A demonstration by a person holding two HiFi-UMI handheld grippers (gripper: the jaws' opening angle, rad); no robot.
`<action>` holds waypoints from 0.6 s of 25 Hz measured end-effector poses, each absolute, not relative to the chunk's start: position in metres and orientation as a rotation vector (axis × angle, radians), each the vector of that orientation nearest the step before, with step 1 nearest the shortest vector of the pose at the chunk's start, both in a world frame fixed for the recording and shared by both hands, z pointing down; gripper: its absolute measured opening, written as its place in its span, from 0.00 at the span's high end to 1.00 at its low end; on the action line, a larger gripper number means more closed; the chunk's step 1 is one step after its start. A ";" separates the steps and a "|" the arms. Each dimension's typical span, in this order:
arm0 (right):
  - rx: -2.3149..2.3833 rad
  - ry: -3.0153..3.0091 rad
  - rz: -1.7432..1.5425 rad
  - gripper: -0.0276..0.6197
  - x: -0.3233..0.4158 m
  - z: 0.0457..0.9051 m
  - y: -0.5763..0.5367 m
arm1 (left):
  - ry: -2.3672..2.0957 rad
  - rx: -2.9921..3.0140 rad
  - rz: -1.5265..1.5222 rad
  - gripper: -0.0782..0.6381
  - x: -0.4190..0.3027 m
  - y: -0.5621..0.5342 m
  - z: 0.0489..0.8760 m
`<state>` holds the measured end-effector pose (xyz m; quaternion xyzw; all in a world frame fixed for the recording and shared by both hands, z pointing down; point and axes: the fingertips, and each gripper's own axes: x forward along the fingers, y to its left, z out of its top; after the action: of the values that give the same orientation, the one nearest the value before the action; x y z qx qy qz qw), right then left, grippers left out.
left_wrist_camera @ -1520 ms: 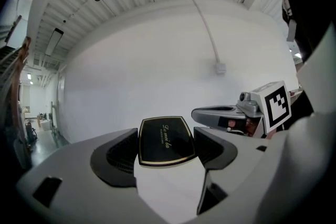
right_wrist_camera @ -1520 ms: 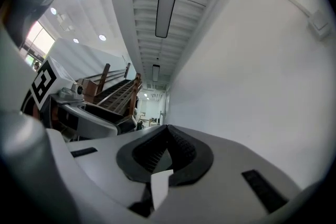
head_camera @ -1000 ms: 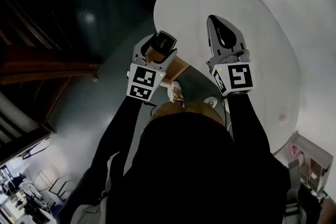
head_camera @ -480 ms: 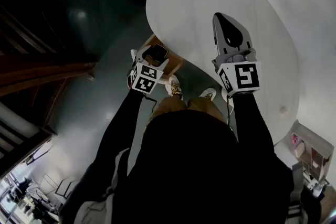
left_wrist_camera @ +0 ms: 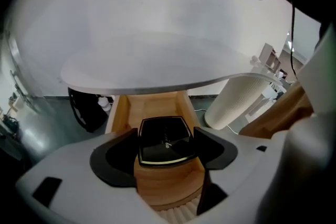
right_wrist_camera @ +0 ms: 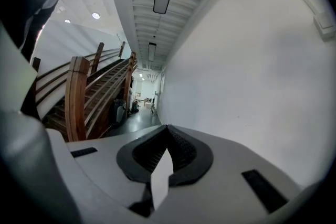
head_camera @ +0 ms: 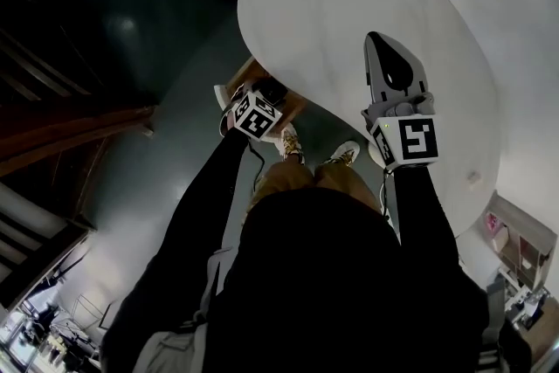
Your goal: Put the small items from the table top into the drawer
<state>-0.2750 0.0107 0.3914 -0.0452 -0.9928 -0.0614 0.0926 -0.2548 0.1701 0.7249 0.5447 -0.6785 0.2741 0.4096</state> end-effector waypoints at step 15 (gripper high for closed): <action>-0.072 -2.851 -0.246 0.92 -0.250 0.410 -0.005 | -1.407 1.540 0.922 0.40 -0.231 0.146 0.784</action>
<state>-0.2501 -0.0053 0.4100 -0.0247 -0.9863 -0.0852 0.1393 -0.2306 0.1463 0.7844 0.6138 -0.5607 0.3674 0.4170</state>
